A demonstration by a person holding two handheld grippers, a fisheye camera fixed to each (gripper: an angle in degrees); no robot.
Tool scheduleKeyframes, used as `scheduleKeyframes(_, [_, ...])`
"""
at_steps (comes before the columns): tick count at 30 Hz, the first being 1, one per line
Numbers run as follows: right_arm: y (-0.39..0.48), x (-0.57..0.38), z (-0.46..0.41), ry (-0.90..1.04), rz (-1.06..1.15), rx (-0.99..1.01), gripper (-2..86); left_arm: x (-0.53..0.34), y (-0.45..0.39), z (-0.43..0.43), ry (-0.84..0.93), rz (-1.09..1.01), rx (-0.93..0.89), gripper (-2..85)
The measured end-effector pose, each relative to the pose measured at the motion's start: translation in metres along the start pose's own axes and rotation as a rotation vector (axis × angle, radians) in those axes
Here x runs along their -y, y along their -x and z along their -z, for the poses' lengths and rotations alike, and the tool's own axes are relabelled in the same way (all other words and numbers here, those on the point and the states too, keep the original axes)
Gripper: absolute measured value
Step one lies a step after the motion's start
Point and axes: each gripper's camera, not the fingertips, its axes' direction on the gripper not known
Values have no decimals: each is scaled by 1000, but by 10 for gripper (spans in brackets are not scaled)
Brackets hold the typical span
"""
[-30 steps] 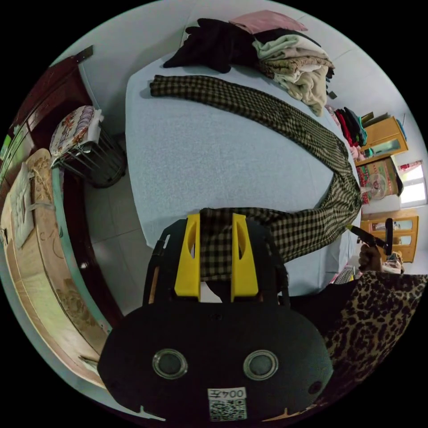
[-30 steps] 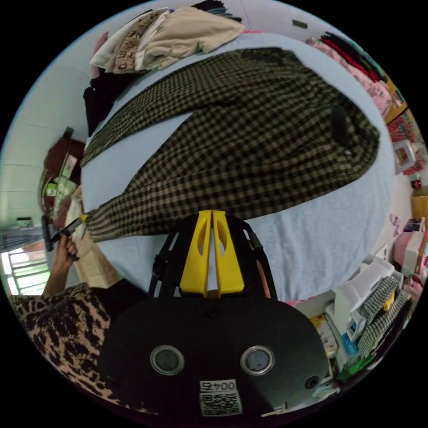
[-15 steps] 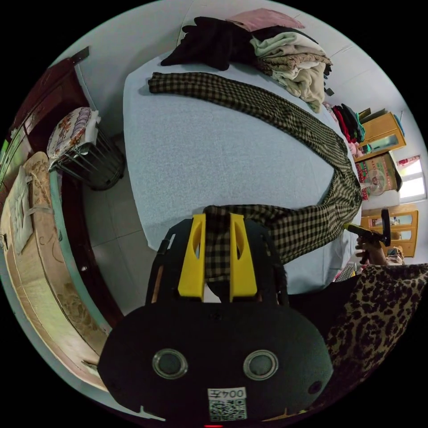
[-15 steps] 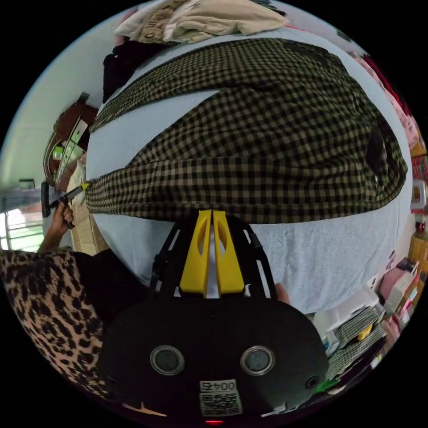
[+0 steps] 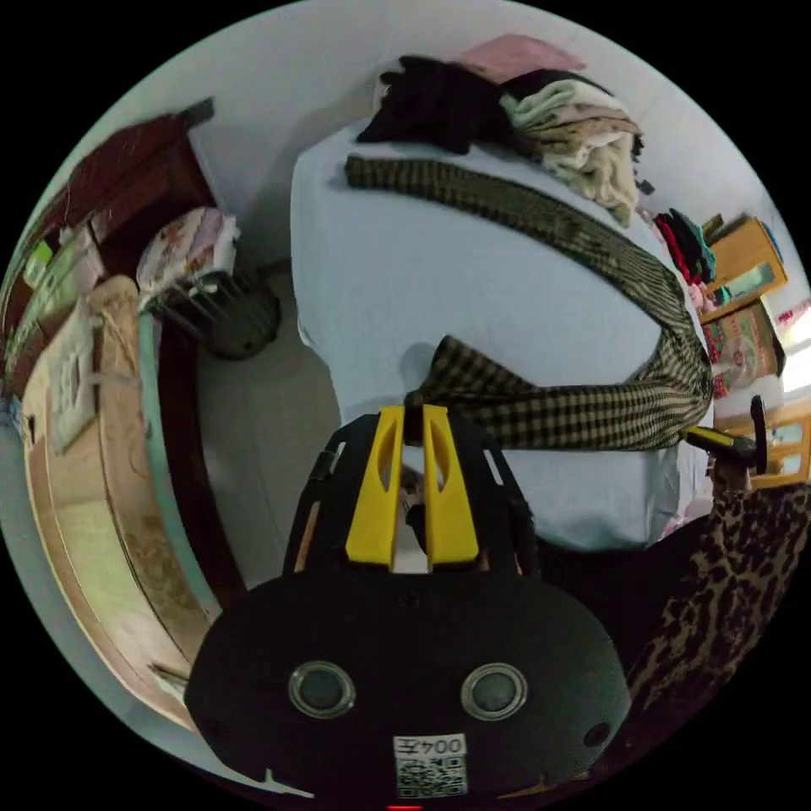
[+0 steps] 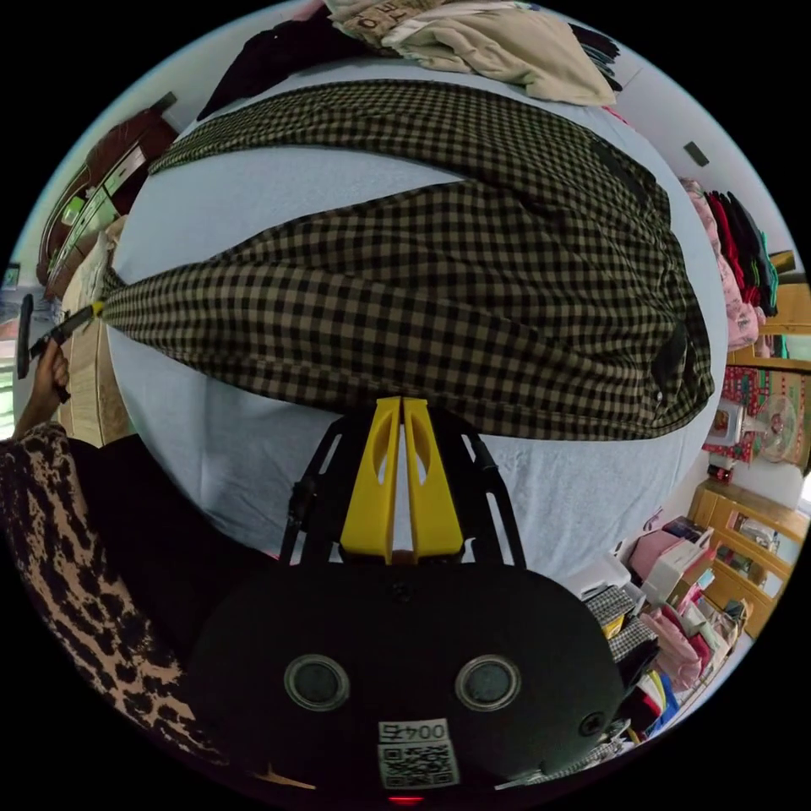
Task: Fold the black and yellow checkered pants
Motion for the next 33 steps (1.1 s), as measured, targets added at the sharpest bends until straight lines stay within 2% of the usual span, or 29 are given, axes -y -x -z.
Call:
scheduleKeyframes(2, [-4, -1, -5, 1, -35, 34, -7, 0, 20, 12, -73, 92, -110, 84])
scheduleKeyframes(4, [-4, -2, -9, 1, -41, 43, -7, 5, 17, 27, -121, 64, -108, 89])
scheduleKeyframes(9, [-2, -4, -16, 4, -53, 53, -6, 40, -50, 62, -185, -190, -33, 75])
scheduleKeyframes(11, [-2, -5, -19, 7, -59, 57, -6, 50, -86, 63, -245, -261, -75, 63])
scheduleKeyframes(14, [-3, -9, -22, -4, -63, 67, -6, 79, -148, 27, -117, -422, -255, 54])
scheduleKeyframes(19, [-3, -19, -24, -38, -104, 76, -6, 118, -266, -37, 95, -641, -377, 73])
scheduleKeyframes(26, [-3, -31, -25, -65, -97, 85, -6, 124, -364, -97, 291, -820, -314, 78])
scheduleKeyframes(33, [-8, -59, -25, -77, -65, 112, -8, 128, -402, -72, 98, -926, -106, 22])
